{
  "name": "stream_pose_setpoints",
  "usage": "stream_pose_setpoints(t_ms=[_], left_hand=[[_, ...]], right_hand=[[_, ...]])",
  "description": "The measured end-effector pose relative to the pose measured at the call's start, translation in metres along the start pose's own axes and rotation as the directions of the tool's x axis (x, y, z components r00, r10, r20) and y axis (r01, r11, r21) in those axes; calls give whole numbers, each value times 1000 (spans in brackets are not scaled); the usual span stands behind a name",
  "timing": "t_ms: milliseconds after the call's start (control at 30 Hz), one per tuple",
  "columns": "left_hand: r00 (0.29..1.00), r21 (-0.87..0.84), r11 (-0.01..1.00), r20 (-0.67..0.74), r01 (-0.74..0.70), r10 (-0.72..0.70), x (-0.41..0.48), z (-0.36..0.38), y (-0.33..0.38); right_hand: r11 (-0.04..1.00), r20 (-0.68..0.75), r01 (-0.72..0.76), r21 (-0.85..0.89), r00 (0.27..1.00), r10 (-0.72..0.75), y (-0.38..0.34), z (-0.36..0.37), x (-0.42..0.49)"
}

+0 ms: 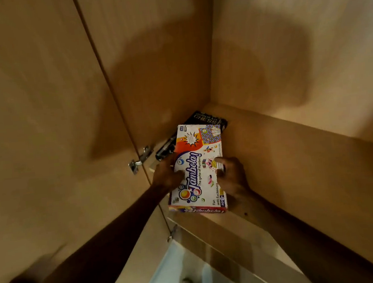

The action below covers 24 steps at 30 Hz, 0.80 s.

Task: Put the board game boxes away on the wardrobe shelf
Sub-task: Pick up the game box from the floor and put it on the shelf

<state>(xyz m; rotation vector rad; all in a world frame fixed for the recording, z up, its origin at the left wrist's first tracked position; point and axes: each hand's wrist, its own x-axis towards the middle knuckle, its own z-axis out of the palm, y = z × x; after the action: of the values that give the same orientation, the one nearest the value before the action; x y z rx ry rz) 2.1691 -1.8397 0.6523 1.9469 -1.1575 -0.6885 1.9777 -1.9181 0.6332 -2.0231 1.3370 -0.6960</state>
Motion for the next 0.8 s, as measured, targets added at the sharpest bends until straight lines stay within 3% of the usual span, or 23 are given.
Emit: stream_pose_setpoints(t_ms=[100,167,267,400,467,567,700,800], left_hand=[[954,-95,995,300,22,7,45,-10,2],[893,35,999,450,-23,5,64,-21,5],[823,275,929,566,-249,53,73,-32,7],[877,434,792,410,-429,250,77,-41,-6],[925,561,740,291,-371,242,70,-43,-10],[977,538,817,75,-208,199,49,-37,-12],[940,611,785,-201,-99,274,30,-18,-12],[929,634,767,-217,-98,299,29,-4,-22]], right_hand=[[1000,22,-14,27,1000,14,2,8,41],[999,16,-4,40,1000,3,4,12,59],[999,-7,-2,37,1000,2,0,9,67],[997,13,51,63,999,-52,2,7,65],[990,8,111,90,994,-112,-1,9,63],[977,44,192,97,979,-197,-8,16,55],[969,196,247,28,949,-247,-12,27,42],[946,261,318,-55,919,-294,-16,29,38]])
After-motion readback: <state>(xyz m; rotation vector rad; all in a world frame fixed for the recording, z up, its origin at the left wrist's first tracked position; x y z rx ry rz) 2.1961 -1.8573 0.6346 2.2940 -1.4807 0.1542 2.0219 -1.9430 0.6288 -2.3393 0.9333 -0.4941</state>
